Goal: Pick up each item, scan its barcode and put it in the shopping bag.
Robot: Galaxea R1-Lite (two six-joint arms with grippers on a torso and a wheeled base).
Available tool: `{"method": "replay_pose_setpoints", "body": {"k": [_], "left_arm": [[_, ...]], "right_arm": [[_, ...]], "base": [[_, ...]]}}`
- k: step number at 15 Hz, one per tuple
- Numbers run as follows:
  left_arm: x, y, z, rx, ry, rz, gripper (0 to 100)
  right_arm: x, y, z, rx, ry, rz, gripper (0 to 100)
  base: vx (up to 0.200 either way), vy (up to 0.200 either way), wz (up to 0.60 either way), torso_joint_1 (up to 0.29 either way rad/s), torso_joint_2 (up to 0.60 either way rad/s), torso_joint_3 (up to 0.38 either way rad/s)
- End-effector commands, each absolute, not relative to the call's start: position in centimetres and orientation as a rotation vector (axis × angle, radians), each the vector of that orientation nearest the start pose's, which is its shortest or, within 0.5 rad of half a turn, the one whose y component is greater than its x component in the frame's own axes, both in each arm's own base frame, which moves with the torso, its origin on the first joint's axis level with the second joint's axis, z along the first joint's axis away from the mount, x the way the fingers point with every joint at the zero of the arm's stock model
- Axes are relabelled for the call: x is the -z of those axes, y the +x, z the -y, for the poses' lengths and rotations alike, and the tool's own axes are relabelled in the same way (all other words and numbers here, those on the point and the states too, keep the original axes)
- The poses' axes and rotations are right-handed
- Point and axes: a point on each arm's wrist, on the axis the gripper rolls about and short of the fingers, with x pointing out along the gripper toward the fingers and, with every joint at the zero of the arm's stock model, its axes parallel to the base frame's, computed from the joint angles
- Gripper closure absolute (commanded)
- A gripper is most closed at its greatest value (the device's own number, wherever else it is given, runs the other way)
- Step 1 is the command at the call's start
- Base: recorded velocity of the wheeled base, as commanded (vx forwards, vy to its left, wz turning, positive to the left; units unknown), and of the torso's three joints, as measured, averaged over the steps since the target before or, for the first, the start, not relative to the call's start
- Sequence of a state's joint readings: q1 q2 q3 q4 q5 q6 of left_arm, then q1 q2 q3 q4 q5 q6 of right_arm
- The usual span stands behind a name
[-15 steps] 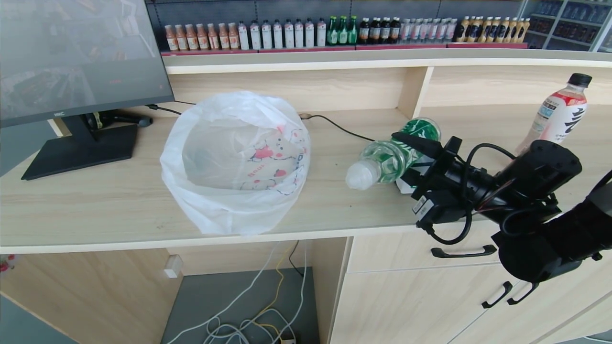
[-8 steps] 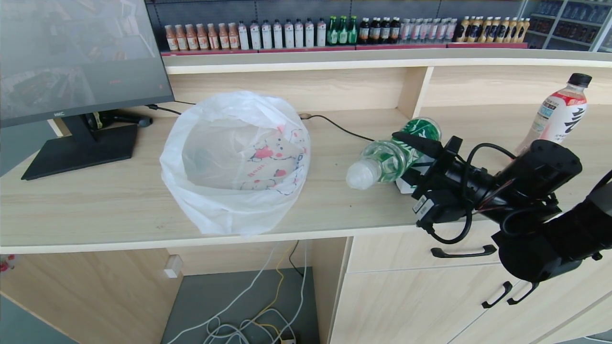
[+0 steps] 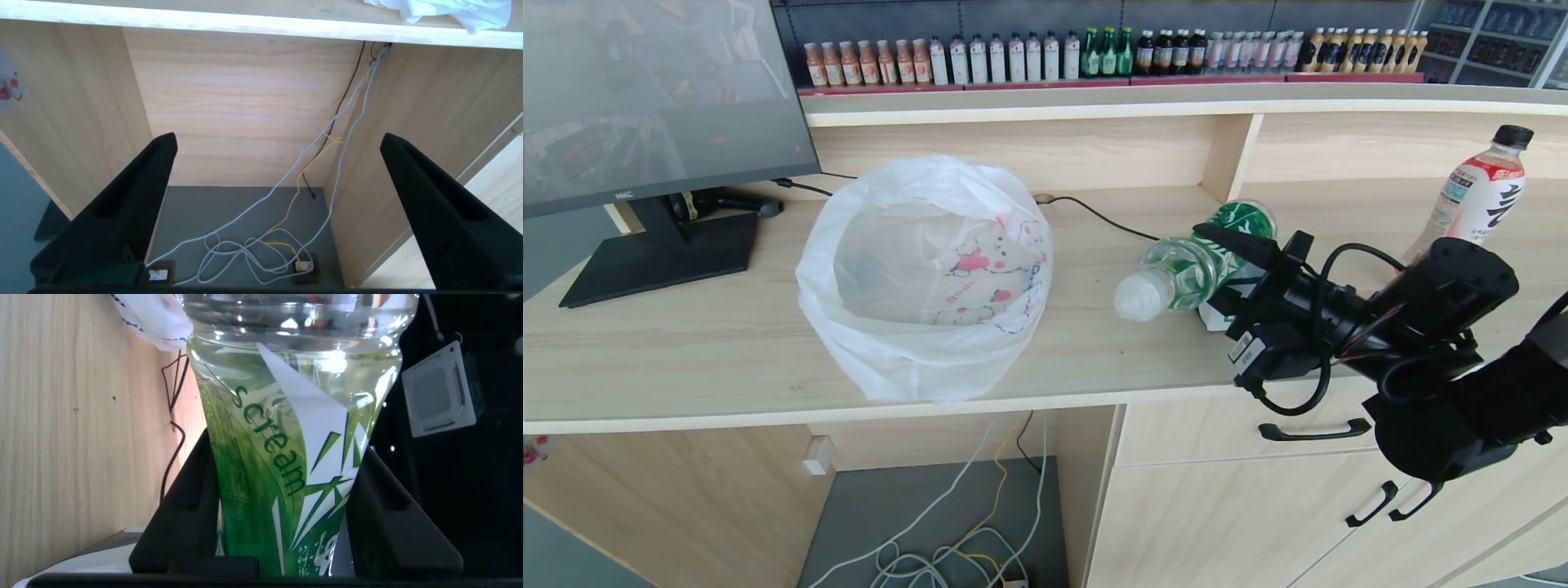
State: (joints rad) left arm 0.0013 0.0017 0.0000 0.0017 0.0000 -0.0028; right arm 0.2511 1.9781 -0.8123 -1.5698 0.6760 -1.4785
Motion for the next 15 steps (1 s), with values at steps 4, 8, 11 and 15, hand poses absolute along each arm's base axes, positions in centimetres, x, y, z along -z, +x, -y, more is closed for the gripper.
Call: {"method": "replay_pose_setpoints", "body": {"k": [4, 8, 11, 15], "left_arm": [[-7.5, -2.3, 0.0, -0.002, -0.003, -0.003, 0], [-7.5, -2.3, 0.0, -0.002, -0.003, -0.003, 0], [-7.5, -2.3, 0.0, -0.002, -0.003, -0.003, 0], [-7.5, -2.3, 0.0, -0.002, -0.003, -0.003, 0]], "right_arm": [[-20.6, 31.9, -10.1, -0.435, -1.357, 1.047, 100], [-22.2, 30.8, -9.8, -0.43, -1.3, 1.062, 100], [-24.6, 28.8, -10.3, -0.418, -1.181, 1.081, 100], [-27.3, 25.2, -13.9, -0.428, -0.876, 1.071, 100]], "base": [[0.0, 0.0, 0.0, 0.0, 0.0, 0.0], [0.0, 0.0, 0.0, 0.0, 0.0, 0.0], [0.0, 0.0, 0.0, 0.0, 0.0, 0.0], [0.0, 0.0, 0.0, 0.0, 0.0, 0.0]]}}
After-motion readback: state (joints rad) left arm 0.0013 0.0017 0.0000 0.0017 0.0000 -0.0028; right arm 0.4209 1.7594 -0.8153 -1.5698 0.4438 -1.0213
